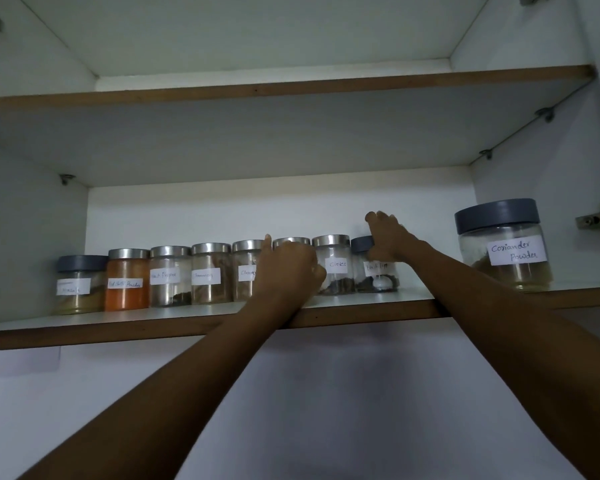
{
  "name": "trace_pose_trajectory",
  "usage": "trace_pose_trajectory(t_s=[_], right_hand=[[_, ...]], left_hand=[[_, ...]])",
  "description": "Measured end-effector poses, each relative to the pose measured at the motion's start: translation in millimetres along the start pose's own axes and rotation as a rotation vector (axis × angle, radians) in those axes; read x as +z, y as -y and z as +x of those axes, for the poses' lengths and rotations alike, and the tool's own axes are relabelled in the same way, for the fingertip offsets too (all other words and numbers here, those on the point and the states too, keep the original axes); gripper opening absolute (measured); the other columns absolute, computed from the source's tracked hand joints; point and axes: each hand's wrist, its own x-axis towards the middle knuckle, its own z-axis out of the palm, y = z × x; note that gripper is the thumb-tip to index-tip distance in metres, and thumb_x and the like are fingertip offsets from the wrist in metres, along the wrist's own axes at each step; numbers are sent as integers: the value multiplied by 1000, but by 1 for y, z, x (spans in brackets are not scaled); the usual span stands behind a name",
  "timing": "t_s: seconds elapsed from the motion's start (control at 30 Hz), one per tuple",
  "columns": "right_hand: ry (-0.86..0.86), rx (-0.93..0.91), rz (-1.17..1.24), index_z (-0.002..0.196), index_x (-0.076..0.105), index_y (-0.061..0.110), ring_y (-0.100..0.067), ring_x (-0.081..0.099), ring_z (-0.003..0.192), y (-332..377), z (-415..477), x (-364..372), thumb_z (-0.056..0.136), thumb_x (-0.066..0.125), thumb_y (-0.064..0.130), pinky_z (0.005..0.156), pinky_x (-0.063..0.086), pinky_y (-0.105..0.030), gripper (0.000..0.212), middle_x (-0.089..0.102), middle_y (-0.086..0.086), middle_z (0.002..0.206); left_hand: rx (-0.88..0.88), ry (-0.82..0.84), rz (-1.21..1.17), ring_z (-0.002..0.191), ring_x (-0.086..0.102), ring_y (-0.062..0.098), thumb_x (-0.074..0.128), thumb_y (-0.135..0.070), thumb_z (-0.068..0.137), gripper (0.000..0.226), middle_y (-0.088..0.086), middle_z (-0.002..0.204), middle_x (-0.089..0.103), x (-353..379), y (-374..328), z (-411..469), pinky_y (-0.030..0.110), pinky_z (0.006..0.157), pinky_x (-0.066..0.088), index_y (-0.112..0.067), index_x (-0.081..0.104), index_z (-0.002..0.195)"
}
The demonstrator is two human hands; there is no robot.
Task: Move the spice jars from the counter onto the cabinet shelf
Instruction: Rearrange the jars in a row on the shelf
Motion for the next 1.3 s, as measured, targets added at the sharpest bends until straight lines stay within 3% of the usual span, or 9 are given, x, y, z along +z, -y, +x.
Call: trace_pose_trajectory(t_s=[0.1,0.17,0.23,0.33,0.5,0.67,1.0,1.17,1.3], right_hand=[[-243,-77,-37,112,48,3,-28,47,103,20,-21,-13,82,59,15,79,48,-40,34,51,-13,113],[-365,-136,-83,100,56,2,-26,50,96,34,-41,-23,83,55,11,74,48,-37,19,57,-12,103],[-421,-263,-221,88,60,2,-27,54,85,41,-66,-32,81,56,10,67,43,-34,11,60,-12,90],[-433,-390,-469,72,60,4,-30,54,68,29,-99,-49,70,65,8,63,38,-34,7,60,-12,73],[-305,-222,-640,101,60,6,-28,51,94,7,-153,-97,79,51,15,81,37,-38,24,60,-10,104],[-250,-104,-667,112,54,9,-26,50,99,-18,-193,-138,81,57,23,83,38,-37,35,56,-10,115],[27,34,-444,146,13,11,-29,27,136,-49,-183,-154,66,80,34,106,33,-48,107,18,-10,153],[174,-6,-396,128,39,15,-23,49,107,-54,-152,-158,67,80,25,89,44,-39,74,52,-7,124],[141,-102,-421,116,47,14,-23,53,97,-62,-142,-157,64,82,27,82,46,-37,64,58,-6,112]], left_hand=[[21,-173,31,72,62,21,51,-17,85,18,5,77,68,-2,-2,-2,36,87,46,-9,67,80],[52,-248,9,60,58,23,53,-13,83,15,6,66,64,-6,-3,-4,33,59,47,-8,63,73],[124,-317,-34,56,57,22,56,-13,83,11,6,64,62,-12,-6,-8,31,49,42,-8,61,74],[272,-211,-18,74,61,23,45,-20,93,17,6,85,66,-20,-17,-18,29,55,35,-12,59,97],[299,-85,-190,88,63,25,39,-35,97,30,6,101,68,-13,-44,-43,31,70,46,-16,58,111],[345,-104,-14,95,61,22,38,-51,94,42,3,106,65,7,-76,-60,32,77,42,-19,55,118],[332,-204,-58,97,60,18,49,-36,93,24,-3,107,65,19,-79,-61,31,83,36,-23,56,112],[317,-228,-23,68,65,15,72,-40,73,21,-8,81,71,20,-78,-60,28,63,40,-28,66,90],[302,-341,-12,62,63,11,49,-58,79,35,-11,71,67,22,-80,-61,26,59,40,-29,66,88]])
